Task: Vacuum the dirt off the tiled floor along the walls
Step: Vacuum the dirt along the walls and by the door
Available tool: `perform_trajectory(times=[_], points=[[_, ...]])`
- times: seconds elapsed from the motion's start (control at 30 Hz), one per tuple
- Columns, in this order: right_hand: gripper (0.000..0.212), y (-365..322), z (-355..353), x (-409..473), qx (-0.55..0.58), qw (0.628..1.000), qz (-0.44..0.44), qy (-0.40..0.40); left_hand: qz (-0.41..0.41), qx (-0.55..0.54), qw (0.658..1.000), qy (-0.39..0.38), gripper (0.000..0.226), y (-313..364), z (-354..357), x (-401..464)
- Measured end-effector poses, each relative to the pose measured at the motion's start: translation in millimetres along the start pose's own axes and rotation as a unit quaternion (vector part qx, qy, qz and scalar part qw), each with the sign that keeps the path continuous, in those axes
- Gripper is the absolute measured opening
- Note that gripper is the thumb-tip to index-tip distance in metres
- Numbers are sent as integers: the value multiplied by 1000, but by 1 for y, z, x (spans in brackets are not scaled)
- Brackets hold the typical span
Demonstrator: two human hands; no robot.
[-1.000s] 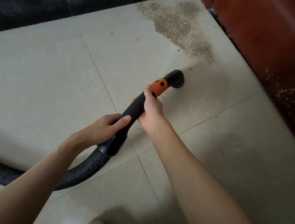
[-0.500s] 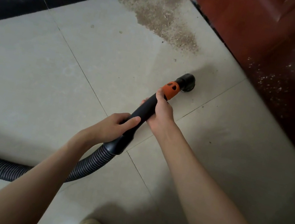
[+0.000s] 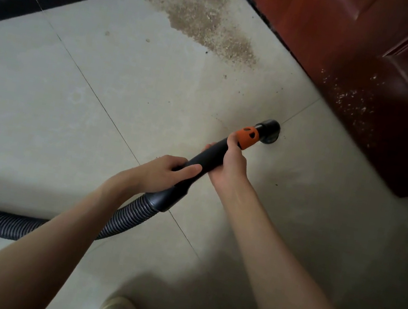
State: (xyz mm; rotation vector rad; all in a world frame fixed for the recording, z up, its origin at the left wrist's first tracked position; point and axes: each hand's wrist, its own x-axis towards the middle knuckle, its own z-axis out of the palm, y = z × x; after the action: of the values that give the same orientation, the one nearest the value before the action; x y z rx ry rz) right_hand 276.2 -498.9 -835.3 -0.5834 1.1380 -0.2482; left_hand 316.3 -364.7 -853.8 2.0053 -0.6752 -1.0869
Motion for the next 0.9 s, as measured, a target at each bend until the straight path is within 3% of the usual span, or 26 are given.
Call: perform_trajectory(times=[0.6, 0.73, 0.9], points=[[38, -47, -25, 12, 27, 999, -31, 19, 13, 64, 997, -29, 39, 35, 25, 47], [33, -33, -30, 0, 39, 998, -24, 33, 22, 78, 995, -63, 45, 26, 13, 36], [27, -12, -51, -14, 45, 999, -16, -9, 18, 108, 989, -100, 56, 6, -12, 11]])
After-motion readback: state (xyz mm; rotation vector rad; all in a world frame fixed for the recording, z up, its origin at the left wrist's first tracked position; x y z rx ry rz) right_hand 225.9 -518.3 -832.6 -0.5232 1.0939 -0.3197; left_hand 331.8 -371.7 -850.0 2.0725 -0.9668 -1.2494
